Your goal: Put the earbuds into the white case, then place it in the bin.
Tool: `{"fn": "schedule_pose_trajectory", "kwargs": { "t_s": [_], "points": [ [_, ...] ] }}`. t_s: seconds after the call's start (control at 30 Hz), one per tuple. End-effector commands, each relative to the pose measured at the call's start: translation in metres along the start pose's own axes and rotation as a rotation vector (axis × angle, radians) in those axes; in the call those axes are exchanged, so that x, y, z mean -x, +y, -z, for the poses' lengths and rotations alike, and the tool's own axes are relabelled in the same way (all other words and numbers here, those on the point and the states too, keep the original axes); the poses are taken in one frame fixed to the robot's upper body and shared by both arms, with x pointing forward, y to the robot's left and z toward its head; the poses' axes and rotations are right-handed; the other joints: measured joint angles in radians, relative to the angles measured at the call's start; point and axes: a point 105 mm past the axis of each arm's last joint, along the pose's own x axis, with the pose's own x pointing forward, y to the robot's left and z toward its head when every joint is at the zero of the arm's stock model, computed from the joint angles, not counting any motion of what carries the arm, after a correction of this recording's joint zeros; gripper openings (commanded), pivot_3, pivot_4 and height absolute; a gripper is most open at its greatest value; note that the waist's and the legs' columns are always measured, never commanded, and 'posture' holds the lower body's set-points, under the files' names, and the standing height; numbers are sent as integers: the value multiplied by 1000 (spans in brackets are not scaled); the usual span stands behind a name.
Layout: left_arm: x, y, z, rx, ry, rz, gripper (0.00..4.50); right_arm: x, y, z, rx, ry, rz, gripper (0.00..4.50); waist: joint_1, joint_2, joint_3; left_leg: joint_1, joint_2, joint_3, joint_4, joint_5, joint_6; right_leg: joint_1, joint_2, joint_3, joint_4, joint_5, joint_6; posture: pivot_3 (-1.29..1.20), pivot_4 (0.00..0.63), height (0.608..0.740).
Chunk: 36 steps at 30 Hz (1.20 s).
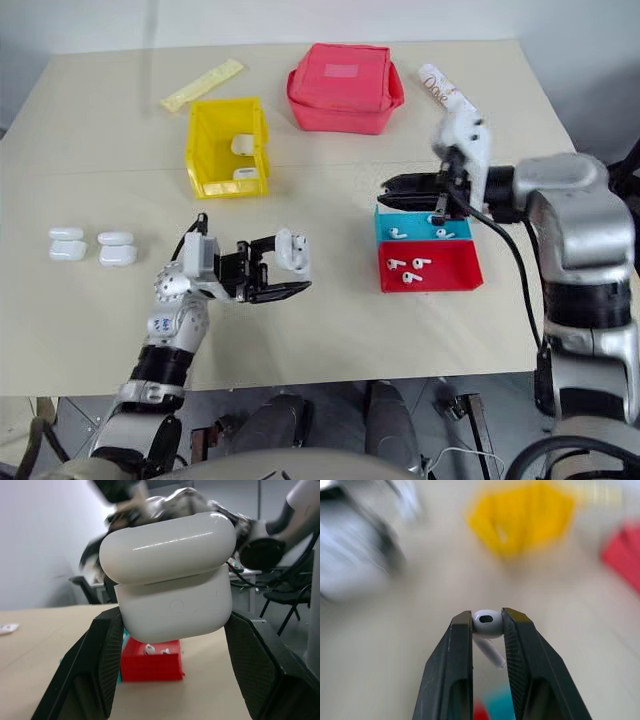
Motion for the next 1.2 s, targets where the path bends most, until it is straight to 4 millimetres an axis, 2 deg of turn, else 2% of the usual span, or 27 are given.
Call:
{"fn": "schedule_pose_trajectory", "kwargs": {
  "t_s": [0.03,0.17,0.27,0.47,0.8,1.2],
  "points": [
    [-5,3,-2,-4,-38,46,2712,2,32,-15,-66,-161,-15,477,1,-1,-1,0,0,0,0,0,0,0,0,0,0,0,0,0,150,740],
    [-15,6,-2,10,-63,99,2712,-5,61,-14,-201,-282,-38,477,3,-1,-1,0,0,1,0,0,0,0,0,1,1,0,0,0,150,740],
    [-24,7,-4,22,-77,132,2712,-14,70,-15,-284,-368,-28,477,3,-1,-1,1,0,0,0,0,0,0,0,0,1,0,0,0,150,740],
    [-31,11,-8,25,-98,147,2712,-24,73,-11,-341,-387,-11,477,1,-1,-1,1,-1,0,-1,0,0,0,1,1,1,0,0,0,150,740],
    [-37,11,-16,18,-117,167,2712,-36,74,7,-378,-363,2,477,-1,-1,-1,1,-1,0,-1,0,1,0,1,1,1,0,0,0,150,740],
    [-39,9,-23,-4,-146,167,2712,-35,69,34,-391,-309,34,477,-1,-1,-1,1,-1,0,-1,0,1,0,2,1,1,0,0,0,150,740]
  ]
}}
